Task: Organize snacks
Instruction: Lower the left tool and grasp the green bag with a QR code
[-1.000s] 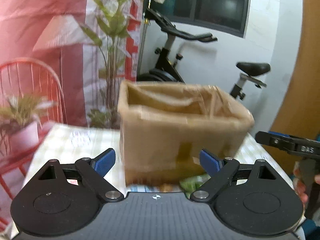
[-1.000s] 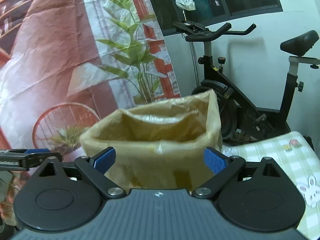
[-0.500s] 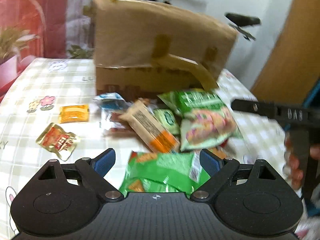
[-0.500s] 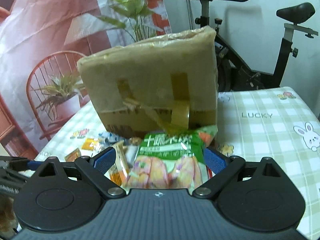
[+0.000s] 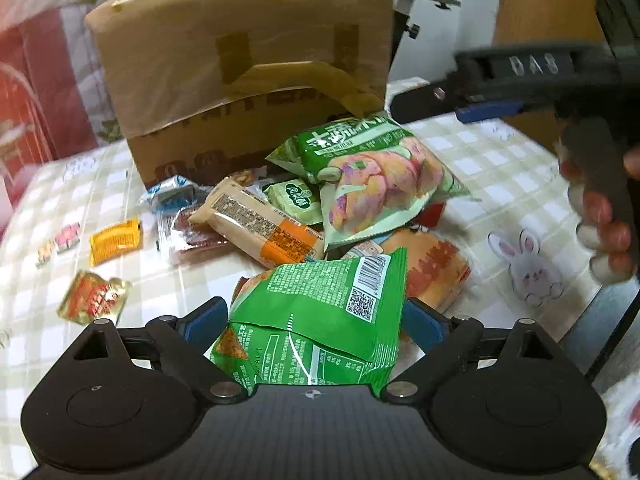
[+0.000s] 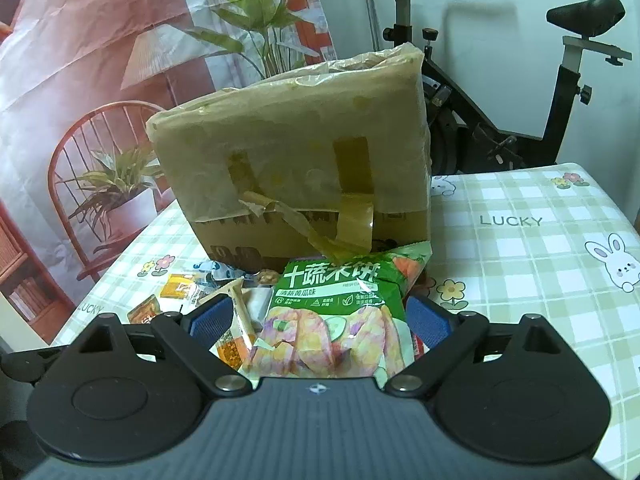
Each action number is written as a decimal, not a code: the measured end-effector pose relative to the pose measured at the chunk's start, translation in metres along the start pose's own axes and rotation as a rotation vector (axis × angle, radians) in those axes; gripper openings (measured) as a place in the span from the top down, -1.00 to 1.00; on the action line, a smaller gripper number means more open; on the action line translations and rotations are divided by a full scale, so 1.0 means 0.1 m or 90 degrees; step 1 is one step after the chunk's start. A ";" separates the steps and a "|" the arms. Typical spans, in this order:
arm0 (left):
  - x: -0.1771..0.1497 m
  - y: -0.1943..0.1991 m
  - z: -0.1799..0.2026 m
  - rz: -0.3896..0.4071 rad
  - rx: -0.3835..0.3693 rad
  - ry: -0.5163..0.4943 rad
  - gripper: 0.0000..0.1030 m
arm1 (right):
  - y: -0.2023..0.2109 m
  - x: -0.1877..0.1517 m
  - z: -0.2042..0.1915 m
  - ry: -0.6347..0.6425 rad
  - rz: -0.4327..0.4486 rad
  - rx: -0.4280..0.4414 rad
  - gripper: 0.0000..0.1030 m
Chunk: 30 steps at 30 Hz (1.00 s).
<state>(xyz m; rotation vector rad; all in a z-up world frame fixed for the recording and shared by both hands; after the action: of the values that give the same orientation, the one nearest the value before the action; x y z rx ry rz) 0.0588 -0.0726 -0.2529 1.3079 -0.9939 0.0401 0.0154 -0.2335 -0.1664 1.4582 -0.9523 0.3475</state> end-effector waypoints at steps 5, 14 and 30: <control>0.00 0.01 0.03 -0.003 0.005 -0.029 -0.86 | 0.01 0.00 0.02 -0.003 0.001 -0.001 -0.85; -0.14 -0.27 -0.17 -0.047 0.112 -0.070 -0.77 | -0.02 -0.07 0.03 -0.006 -0.012 0.004 -0.84; -0.03 0.23 -0.68 0.054 0.066 0.173 -0.55 | -0.29 -0.71 -0.24 0.044 -0.150 0.015 -0.80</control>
<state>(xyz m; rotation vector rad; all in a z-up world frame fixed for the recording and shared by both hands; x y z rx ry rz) 0.0845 -0.0085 -0.2324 1.3143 -0.8219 0.3294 0.0010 -0.1910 -0.2337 1.5524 -0.7142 0.2340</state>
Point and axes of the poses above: each gripper's, at about its wrist camera, not at the fingertips, and y roughly against the way its jaws point, z to its right, x to its top, the point moved 7 cm from there along -y, roughly the way its jaws point, and after that the axes turned 3 degrees about -z, right-handed, at the moved point
